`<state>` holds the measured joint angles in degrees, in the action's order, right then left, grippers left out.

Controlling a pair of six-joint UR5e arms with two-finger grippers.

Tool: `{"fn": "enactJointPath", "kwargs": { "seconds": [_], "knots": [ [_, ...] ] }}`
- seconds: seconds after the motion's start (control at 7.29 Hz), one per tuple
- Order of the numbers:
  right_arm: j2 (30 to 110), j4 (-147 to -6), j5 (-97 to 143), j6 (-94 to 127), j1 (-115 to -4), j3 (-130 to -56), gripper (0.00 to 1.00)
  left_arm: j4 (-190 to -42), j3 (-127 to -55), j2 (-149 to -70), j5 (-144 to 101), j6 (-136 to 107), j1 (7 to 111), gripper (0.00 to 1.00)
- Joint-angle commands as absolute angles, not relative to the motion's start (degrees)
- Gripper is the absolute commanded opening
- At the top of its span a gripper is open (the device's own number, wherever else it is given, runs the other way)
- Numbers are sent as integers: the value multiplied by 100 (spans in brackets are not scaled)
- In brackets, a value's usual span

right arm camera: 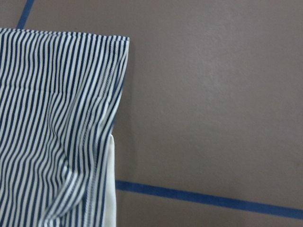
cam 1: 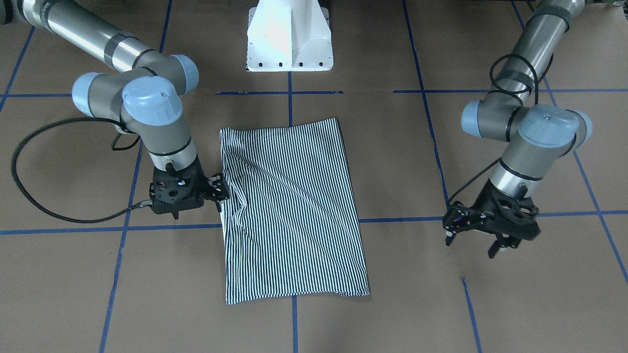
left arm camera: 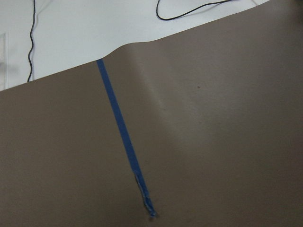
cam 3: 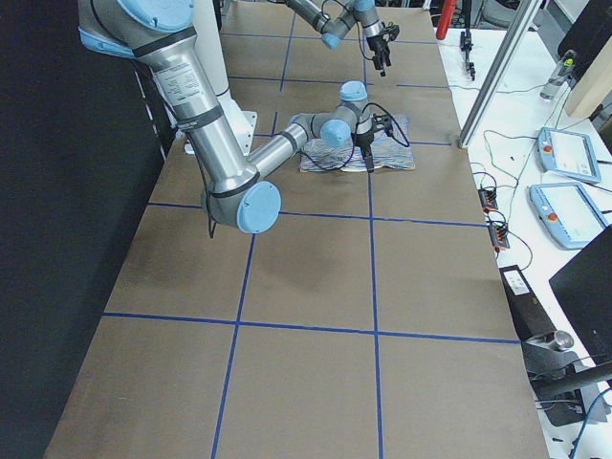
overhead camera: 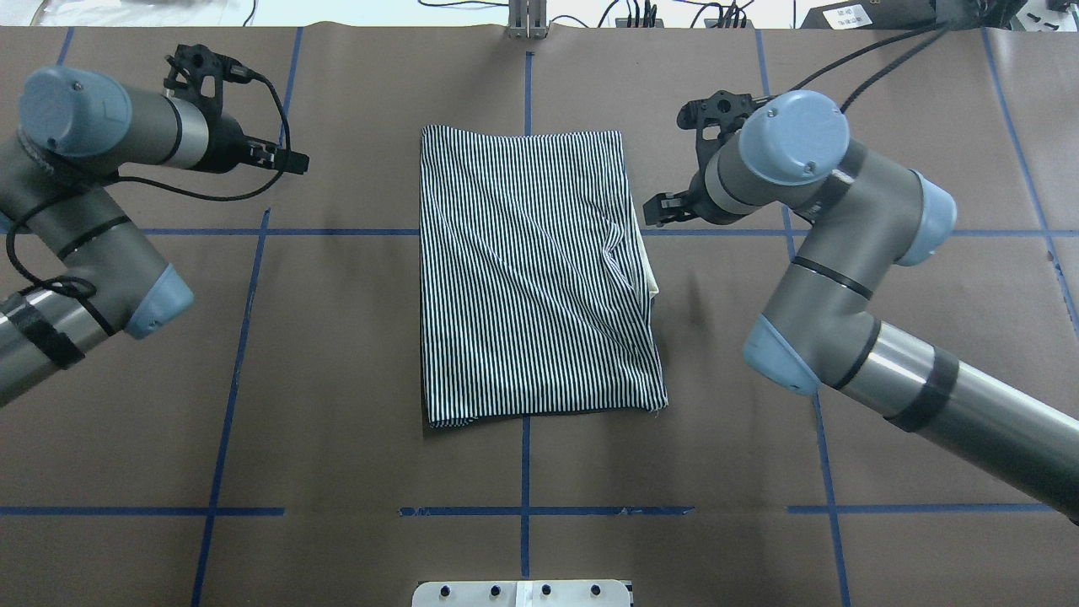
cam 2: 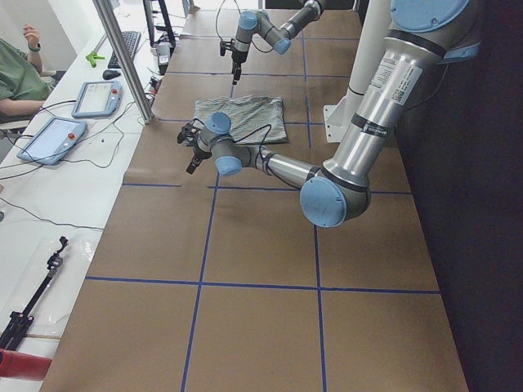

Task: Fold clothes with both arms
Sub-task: 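Raise the right gripper away while the left gripper lowers beside the shirt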

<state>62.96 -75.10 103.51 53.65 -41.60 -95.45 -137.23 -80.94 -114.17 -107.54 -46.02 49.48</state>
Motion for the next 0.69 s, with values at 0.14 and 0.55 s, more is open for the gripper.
{"fn": "enactJointPath", "kwargs": {
  "seconds": [0.14, 0.55],
  "knots": [
    [7171, -7462, 10345, 6474, -4070, -10677, 100, -13676, -9760, -10741, -9919, -7165, 3329, 100],
    [7863, -5702, 10310, 7624, -3815, -10705, 100, -13650, -9984, -10714, -8731, -8811, 2095, 100]
  ]
}}
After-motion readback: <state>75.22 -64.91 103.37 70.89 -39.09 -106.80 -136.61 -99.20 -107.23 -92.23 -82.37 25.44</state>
